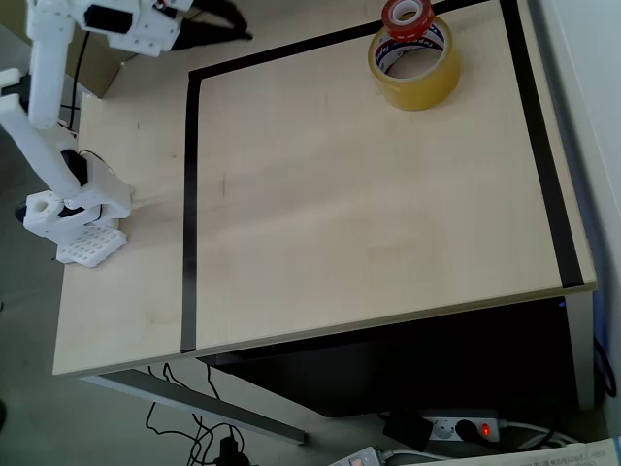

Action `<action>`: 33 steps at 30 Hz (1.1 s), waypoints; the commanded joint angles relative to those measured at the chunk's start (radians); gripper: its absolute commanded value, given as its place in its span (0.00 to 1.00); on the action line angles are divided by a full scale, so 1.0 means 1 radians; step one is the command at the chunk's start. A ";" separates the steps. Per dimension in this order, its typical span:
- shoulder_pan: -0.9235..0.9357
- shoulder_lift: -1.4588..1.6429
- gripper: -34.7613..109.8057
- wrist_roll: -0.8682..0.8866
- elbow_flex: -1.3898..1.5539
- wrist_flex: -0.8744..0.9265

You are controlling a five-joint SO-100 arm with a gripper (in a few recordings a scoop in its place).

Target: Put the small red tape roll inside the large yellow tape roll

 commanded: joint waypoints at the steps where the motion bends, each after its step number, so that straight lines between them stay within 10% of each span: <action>1: -0.034 -0.003 0.24 -0.017 -0.075 -0.106; 33: -0.120 -0.653 0.24 0.021 -0.471 -0.592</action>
